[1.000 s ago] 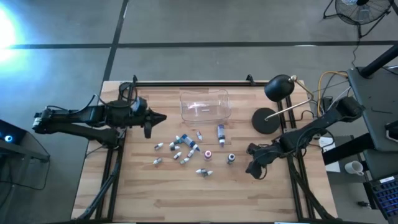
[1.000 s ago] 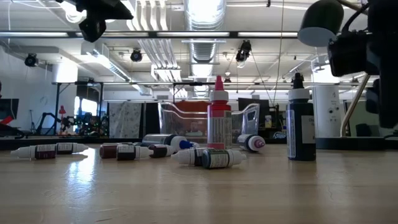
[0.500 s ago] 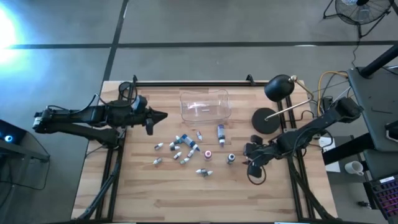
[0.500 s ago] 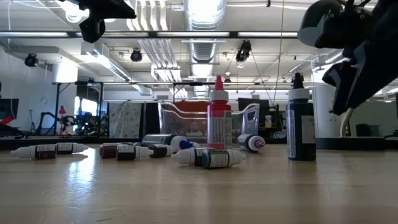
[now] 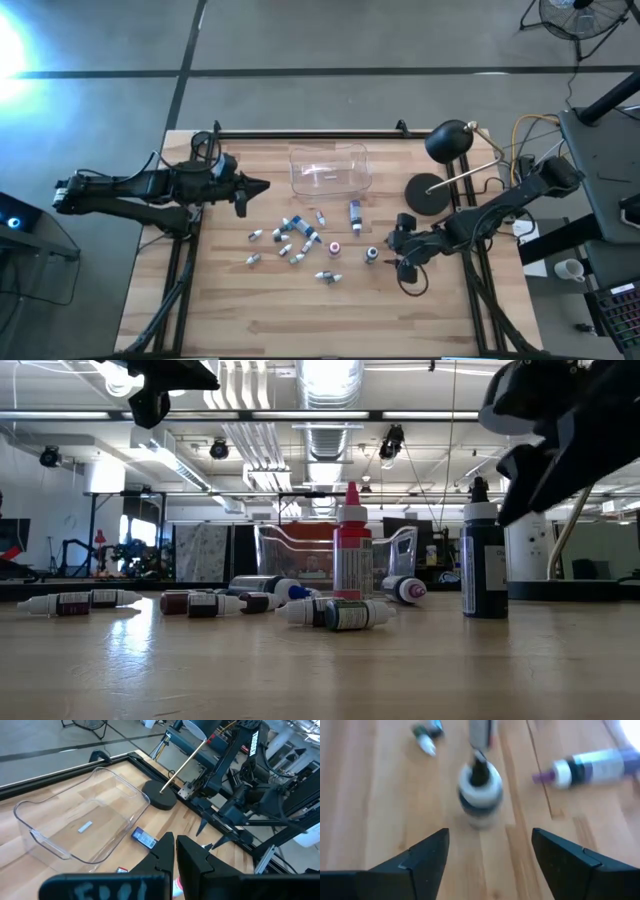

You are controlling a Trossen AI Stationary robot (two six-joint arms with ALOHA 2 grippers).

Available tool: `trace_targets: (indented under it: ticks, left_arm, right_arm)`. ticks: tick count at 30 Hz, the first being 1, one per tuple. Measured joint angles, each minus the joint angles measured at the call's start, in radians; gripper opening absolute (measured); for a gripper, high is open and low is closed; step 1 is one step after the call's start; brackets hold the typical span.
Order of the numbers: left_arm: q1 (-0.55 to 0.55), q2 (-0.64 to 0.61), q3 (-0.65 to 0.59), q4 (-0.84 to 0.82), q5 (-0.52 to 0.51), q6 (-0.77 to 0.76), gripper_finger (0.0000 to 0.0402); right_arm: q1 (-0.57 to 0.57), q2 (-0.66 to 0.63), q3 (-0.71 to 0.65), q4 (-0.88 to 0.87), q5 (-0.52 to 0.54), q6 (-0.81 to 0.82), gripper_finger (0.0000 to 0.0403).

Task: Pick & Place food coloring
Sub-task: Put the large black food coloring bottle into the transparent bin

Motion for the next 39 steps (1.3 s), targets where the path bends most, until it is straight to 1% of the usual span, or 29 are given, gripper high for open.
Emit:
trace_targets:
  ticks: [3,5,11,17,21,27,31,39]
  left_arm:
    - [0.000,0.000,0.000,0.000,0.000,0.006,0.0000]
    - [0.000,0.000,0.000,0.000,0.000,0.006,0.0000]
    - [0.000,0.000,0.000,-0.006,0.000,0.018,0.0000]
    - [0.000,0.000,0.000,-0.012,0.000,0.018,0.0000]
    - [0.000,0.000,0.000,-0.017,0.000,0.018,0.0000]
    - [0.000,0.000,0.000,-0.016,0.000,0.025,0.0000]
    - [0.000,0.000,0.000,-0.016,0.000,0.025,0.0000]
    - [0.000,0.001,0.000,-0.016,0.000,0.025,0.0000]
  right_arm:
    - [0.000,0.000,0.000,0.083,0.006,-0.096,0.0291]
    - [0.000,0.004,0.000,0.100,0.027,-0.125,0.0295]
    - [-0.006,0.059,0.000,0.112,0.024,-0.079,0.0297]
    - [-0.009,0.140,0.001,0.238,0.024,-0.078,0.0288]
    - [-0.017,0.151,0.020,0.224,0.026,-0.075,0.0280]
    - [-0.023,0.160,0.029,0.201,0.025,-0.046,0.0256]
    - [-0.023,0.158,0.031,0.160,0.025,-0.005,0.0229]
    - [-0.032,0.151,0.031,0.164,0.026,-0.003,0.0179]
